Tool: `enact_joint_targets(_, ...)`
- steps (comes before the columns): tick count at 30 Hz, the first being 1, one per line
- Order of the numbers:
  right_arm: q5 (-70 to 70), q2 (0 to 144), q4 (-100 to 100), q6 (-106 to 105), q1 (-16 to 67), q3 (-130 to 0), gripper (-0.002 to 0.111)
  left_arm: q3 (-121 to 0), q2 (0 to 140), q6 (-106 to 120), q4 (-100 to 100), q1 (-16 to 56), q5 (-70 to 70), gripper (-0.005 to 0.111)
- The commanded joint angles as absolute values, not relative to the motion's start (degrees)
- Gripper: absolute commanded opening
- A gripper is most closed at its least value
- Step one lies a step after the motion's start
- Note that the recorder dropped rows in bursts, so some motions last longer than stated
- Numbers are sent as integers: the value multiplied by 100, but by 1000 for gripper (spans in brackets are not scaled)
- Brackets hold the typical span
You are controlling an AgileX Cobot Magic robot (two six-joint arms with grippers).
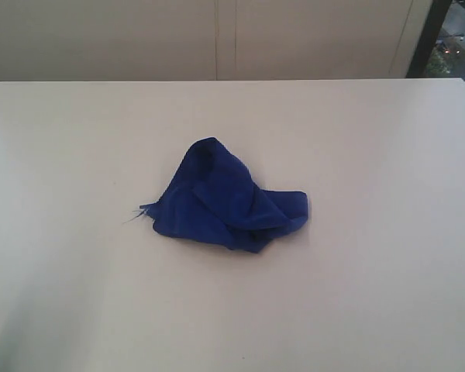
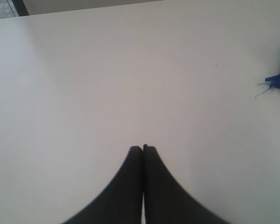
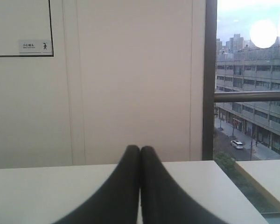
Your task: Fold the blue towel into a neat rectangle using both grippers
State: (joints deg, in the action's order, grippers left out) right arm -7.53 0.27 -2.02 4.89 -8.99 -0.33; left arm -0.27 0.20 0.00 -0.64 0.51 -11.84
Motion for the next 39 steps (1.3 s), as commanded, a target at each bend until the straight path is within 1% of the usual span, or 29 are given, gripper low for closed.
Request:
enact_joint_targets(1, -867, 0, -192, 462, -933, 0, 0, 0, 0, 0, -126, 66, -1164, 0)
enact_joint_targets(7, -355, 0, -192, 472, -933, 0, 0, 0, 0, 0, -126, 66, -1164, 0)
enact_joint_targets(13, 870, 157, -164, 499, -933, -705, 0, 0, 0, 0, -126, 66, -1164, 0)
enact_joint_targets(18, 1668, 1031, -164, 499, -933, -1456, 0, 0, 0, 0, -126, 66, -1164, 0)
enact_joint_targets(26, 1677, 2448, 0, 499, -910, -2150, 0, 0, 0, 0, -126, 66, -1164, 0)
enact_joint_targets(31, 2521, 3520, 243, 182, -910, -2627, 0, 0, 0, 0, -126, 66, -1164, 0)
enact_joint_targets(36, 3134, 4481, 1296, -757, -886, -3198, 0, 0, 0, 0, -126, 66, -1164, 0)
enact_joint_targets(39, 3270, 5001, 1802, -1232, -706, -3457, 0, 0, 0, 0, -126, 66, -1164, 0)
